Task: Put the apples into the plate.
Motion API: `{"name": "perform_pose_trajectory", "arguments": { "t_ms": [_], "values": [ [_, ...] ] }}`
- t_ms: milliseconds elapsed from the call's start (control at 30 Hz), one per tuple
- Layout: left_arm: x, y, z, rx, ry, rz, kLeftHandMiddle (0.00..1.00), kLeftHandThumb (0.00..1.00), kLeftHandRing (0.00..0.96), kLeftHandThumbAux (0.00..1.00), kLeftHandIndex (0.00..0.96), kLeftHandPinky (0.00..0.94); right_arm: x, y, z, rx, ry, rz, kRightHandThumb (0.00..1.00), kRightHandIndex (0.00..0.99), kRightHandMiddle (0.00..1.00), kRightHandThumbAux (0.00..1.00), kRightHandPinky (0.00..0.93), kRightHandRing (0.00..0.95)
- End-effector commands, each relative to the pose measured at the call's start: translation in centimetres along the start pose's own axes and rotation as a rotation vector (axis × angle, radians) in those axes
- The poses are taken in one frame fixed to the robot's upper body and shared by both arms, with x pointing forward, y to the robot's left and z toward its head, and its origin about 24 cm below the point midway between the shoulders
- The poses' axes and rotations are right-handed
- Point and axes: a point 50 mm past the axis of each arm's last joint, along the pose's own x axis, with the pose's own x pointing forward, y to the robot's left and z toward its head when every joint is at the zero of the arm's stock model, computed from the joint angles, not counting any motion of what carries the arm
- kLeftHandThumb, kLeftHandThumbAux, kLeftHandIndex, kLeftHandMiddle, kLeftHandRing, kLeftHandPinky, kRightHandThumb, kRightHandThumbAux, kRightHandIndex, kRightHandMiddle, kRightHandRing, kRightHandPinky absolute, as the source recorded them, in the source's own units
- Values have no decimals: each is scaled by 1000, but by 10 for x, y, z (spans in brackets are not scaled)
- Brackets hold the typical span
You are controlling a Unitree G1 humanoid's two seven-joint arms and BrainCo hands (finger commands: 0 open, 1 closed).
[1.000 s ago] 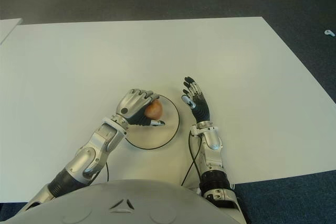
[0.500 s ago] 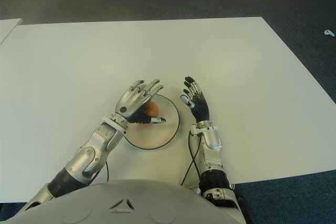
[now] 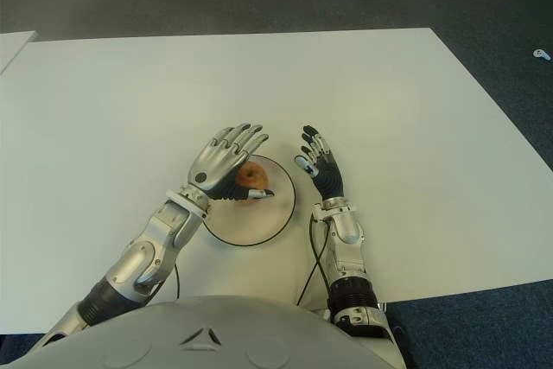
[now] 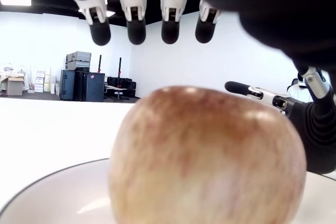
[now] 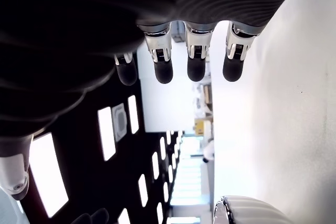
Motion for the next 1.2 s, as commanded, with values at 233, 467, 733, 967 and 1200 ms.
{"name": "perform_pose_trajectory", "arguments": {
  "t_ms": [233,467,733,967,1200],
  "values": [
    [-28,25,-41,-69,203,108,20,123,16,308,19,77,-34,4,-40,72,203,-32,140,76,29,498,16,0],
    [-61,29,-65,-435,460,329,42,140,31,296,49,60,-35,5,-39,75,200,-29,128,68,38,500,0,0],
    [-95,-22,-54,-1071,685,578,112,144,116,389,129,188,-34,4,-38,73,194,-42,126,74,41,494,0,0],
    [-106,-36,-49,-1226,688,650,115,127,108,437,185,157,-34,6,-39,72,196,-41,120,78,41,488,0,0],
    [-115,-43,-50,-1235,668,657,111,109,94,422,190,156,-34,7,-38,72,198,-36,117,77,37,490,0,0]
  ]
}}
